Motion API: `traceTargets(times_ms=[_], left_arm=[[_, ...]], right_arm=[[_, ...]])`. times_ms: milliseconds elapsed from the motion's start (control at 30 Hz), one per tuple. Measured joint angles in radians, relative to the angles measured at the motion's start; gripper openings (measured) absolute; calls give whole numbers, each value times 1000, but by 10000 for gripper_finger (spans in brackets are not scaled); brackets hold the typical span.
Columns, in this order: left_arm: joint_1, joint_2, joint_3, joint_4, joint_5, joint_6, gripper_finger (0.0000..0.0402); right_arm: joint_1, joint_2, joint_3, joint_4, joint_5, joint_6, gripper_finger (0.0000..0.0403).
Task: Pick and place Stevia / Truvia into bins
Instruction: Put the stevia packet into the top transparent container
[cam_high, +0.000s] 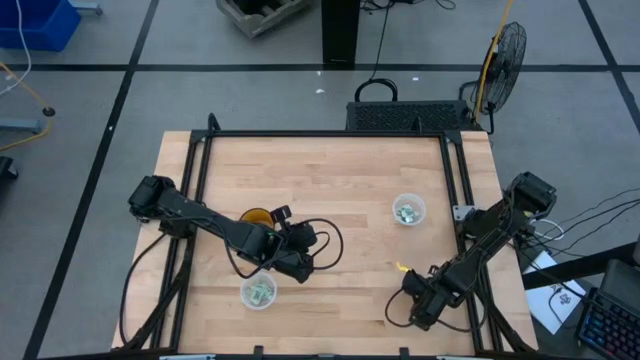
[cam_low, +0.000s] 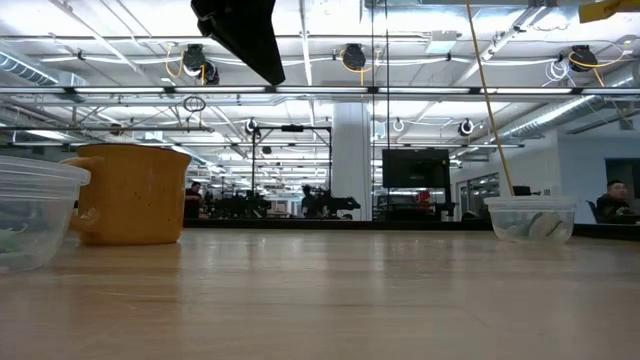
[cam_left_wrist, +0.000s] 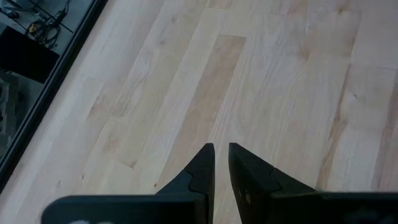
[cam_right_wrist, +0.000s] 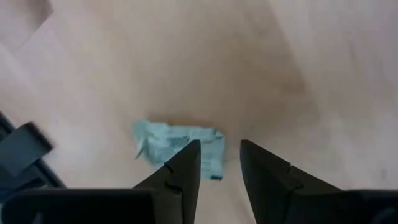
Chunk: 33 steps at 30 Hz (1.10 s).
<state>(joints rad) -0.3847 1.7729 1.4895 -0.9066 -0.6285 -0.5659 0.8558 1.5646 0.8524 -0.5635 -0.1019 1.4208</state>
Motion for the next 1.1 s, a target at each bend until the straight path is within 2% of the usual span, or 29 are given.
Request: traceTargets(times_ms=[167,767,1100], left_arm=[[0,0,0,0,0,0,51],[0,0,0,0,0,0,51],[0,0,-40,48,0,49,51]], right_arm=[[4,1,0,-8,54,7,105],[4,39,2,17,28,3,105],[29,41,0,39,37,3,77]])
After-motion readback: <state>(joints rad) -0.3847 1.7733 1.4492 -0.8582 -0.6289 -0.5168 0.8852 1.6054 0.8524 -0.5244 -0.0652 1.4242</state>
